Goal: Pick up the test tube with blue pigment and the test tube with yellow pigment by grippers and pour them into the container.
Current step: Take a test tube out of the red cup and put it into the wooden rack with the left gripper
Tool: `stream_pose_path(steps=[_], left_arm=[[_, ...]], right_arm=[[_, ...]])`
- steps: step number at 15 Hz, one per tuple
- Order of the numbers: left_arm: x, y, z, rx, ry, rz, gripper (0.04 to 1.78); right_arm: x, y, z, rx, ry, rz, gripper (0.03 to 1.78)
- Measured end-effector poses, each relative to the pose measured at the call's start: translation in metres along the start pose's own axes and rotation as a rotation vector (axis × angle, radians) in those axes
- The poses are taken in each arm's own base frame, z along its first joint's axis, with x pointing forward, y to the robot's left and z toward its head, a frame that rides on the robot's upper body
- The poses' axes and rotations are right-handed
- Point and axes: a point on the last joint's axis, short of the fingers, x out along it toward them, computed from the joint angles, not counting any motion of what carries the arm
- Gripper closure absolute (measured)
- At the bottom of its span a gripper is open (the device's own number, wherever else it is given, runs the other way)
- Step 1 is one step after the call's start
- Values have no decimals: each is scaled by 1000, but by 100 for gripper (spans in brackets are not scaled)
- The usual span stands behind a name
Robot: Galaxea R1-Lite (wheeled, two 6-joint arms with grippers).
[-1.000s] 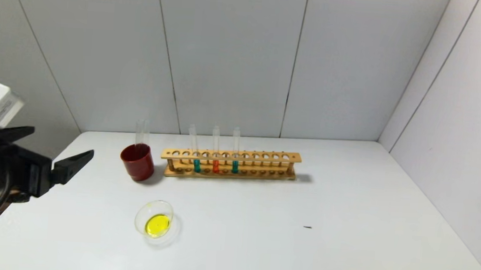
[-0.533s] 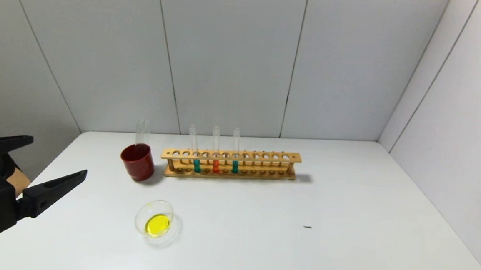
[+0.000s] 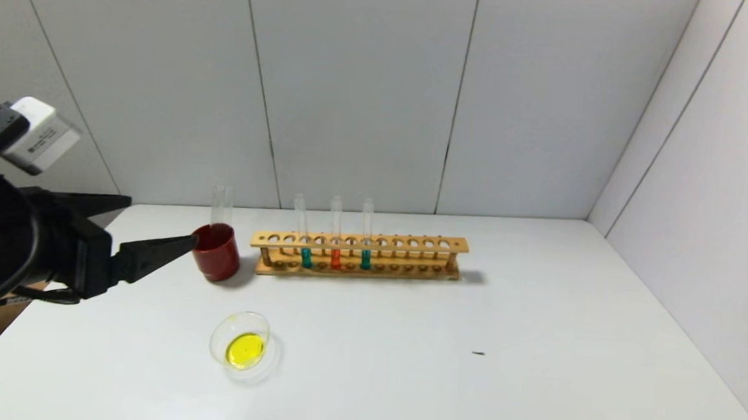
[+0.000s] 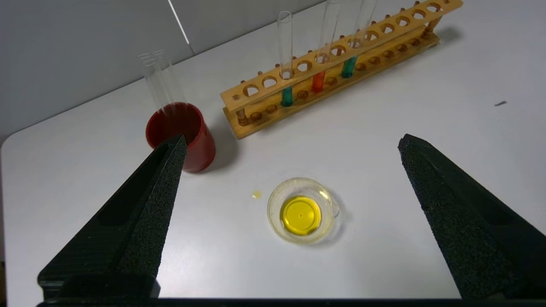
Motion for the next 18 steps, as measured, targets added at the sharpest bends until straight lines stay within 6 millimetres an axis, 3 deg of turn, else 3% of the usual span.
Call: stream_pose_path(steps=[5, 8, 18], left_arm=[[88, 10, 3, -64, 37, -46, 7], [127, 9, -5, -76, 70, -69, 7], [205, 16, -16, -102, 126, -78, 7]], right_arm=[[0, 0, 0, 0, 0, 0, 6], [0, 0, 0, 0, 0, 0, 6], [0, 0, 0, 0, 0, 0, 6]])
